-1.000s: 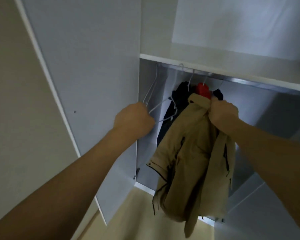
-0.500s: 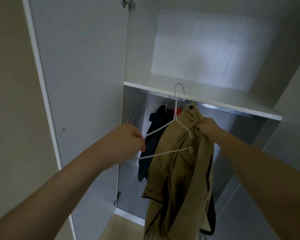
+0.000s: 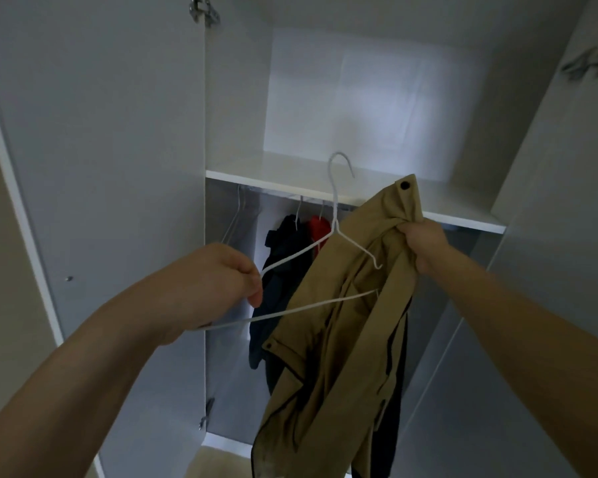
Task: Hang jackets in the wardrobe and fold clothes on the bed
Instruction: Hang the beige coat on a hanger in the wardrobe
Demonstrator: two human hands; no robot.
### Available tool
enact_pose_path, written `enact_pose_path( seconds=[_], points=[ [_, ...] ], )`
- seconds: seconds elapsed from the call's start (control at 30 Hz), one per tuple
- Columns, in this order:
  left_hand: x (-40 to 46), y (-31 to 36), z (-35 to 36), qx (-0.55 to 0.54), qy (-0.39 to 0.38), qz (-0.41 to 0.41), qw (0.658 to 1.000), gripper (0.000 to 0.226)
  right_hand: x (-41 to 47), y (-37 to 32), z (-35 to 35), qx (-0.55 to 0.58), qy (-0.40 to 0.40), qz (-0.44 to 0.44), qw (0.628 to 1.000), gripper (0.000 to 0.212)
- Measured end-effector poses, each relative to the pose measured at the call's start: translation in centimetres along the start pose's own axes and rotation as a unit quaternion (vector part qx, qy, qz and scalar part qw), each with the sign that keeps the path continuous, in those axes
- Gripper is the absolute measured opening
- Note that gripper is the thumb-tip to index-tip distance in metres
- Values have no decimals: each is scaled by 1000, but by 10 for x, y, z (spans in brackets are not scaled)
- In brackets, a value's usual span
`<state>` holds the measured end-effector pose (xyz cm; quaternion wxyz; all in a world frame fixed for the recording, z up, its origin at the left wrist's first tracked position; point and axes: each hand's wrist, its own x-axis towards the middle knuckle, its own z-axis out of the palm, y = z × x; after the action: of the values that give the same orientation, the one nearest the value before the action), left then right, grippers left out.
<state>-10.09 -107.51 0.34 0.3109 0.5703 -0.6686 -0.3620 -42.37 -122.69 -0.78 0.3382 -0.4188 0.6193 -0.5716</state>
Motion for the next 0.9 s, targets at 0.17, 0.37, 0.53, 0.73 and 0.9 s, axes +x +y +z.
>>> enact_pose_path(
  seconds=[0.17,0.37,0.53,0.73,0.9],
  points=[
    [3,5,5,35,13,22,999,35,-5,-11,-5,12,-2,6,1000,15],
    [33,1,47,6,60,62,996,23,-32,-21,3,43,-90,63,993,21],
    [37,-28,27,-157,84,99,979,38,-38,-35,-27,-50,-100,-30,993,25],
    [42,-35,67,-176,72,182,965,33,-37,-40,-36,-320,-118,-173,924,32],
    [67,-58,81,-63,58,175,981,27,-39,-30,-40,-360,-178,-164,901,24]
  ],
)
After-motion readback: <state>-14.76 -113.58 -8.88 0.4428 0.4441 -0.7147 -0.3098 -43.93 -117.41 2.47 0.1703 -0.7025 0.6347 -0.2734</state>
